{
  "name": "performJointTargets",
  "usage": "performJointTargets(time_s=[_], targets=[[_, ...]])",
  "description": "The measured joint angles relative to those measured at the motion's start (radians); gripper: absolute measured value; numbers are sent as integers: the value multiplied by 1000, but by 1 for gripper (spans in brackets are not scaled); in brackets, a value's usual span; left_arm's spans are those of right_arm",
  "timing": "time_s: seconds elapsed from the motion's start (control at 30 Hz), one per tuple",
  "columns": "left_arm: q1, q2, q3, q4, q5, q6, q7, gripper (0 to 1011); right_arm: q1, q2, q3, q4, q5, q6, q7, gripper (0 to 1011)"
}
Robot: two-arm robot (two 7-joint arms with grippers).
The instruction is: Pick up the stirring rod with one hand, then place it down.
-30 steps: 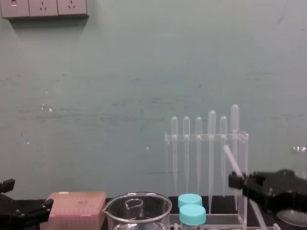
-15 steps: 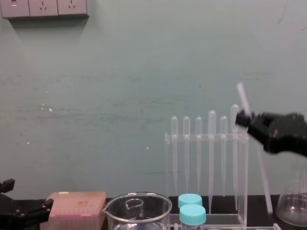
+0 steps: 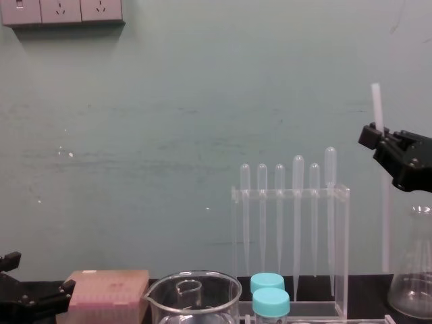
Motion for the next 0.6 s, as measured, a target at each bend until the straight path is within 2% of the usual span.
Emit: performJointTargets(time_s=[0.17, 0.37, 0.6], targets=[[0, 0, 0, 0, 0, 0, 0, 1000, -12, -8, 13, 10, 33, 4, 29, 70], [0, 0, 0, 0, 0, 0, 0, 1000, -22, -15, 23, 14, 28, 28, 29, 70], [0, 0, 0, 0, 0, 0, 0, 1000, -21, -15, 22, 14, 28, 27, 30, 70]])
